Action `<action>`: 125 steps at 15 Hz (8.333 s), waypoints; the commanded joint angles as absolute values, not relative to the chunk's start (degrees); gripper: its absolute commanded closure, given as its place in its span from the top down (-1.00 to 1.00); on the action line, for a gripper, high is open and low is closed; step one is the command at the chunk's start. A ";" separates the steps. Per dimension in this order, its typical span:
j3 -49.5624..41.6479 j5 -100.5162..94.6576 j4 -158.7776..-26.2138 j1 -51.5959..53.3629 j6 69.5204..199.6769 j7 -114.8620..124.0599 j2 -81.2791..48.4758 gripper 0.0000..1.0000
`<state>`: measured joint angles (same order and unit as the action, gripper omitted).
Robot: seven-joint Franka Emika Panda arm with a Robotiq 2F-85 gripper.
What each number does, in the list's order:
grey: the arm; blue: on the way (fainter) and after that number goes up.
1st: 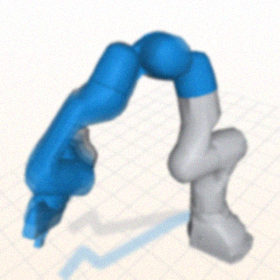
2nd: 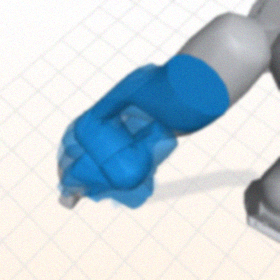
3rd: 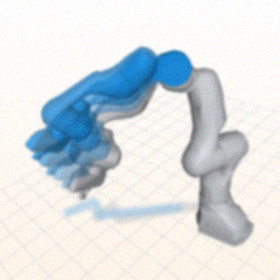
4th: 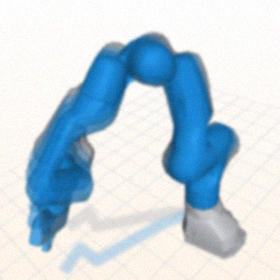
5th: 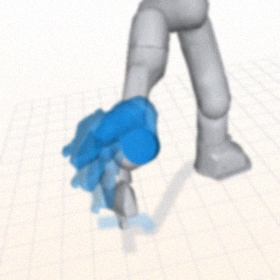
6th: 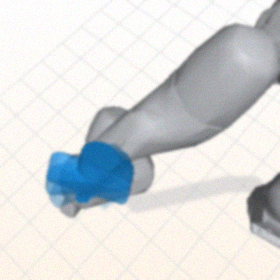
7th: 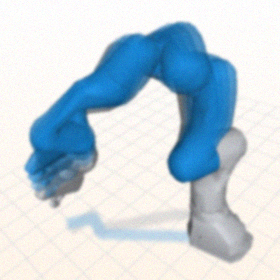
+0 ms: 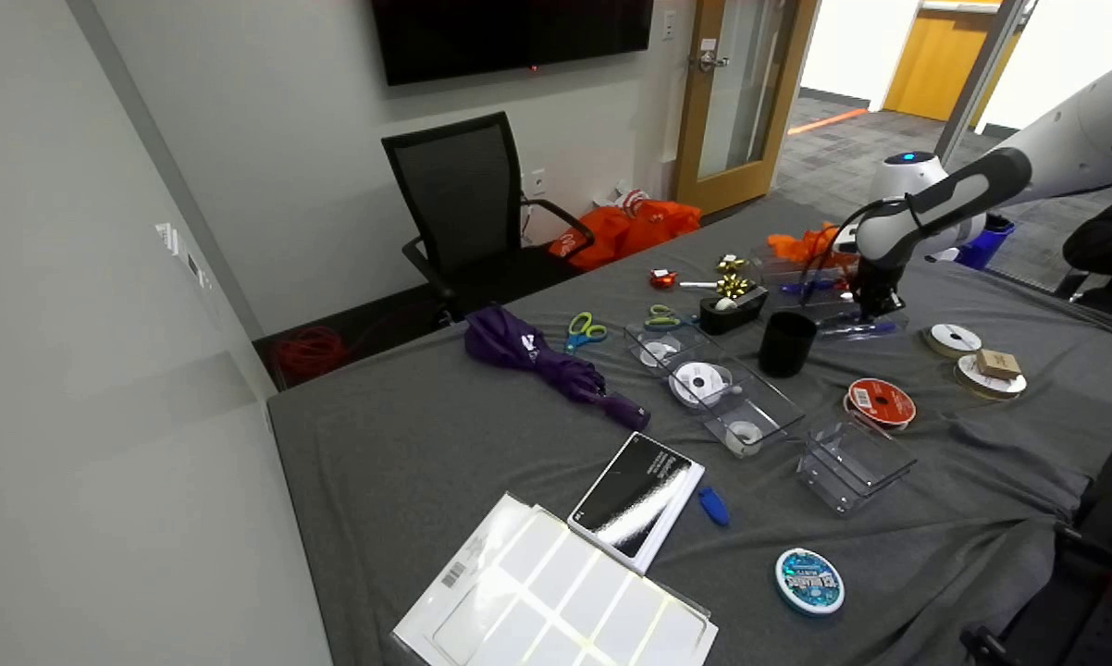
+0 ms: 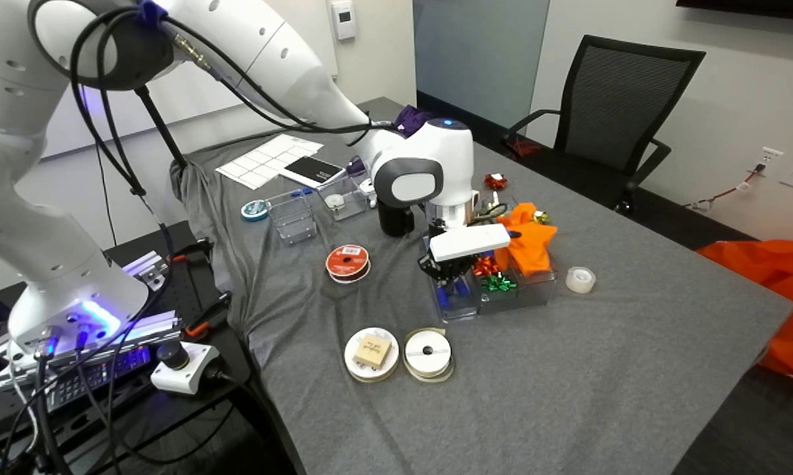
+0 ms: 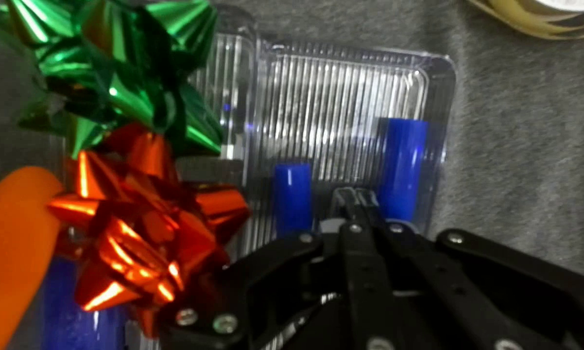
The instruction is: Put a marker in the other container
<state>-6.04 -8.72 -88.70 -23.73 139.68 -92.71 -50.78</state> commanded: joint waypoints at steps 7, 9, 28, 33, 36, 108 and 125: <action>-4.56 -8.05 -96.74 -26.07 140.31 -98.48 -45.97 -1.00; -4.65 -7.98 -97.73 -26.16 140.82 -98.67 -45.28 -1.00; -3.35 -4.30 -104.18 -28.29 144.95 -100.33 -39.60 -0.46; -3.88 -3.75 -103.59 -27.82 144.36 -99.94 -40.18 -0.16; -4.22 -3.99 -103.30 -27.49 144.23 -99.47 -40.59 -0.58; -7.22 -5.15 -122.81 -19.26 139.63 -113.85 -18.56 -0.90; -1.49 -21.86 -134.53 -2.17 125.95 -82.23 -2.63 -0.90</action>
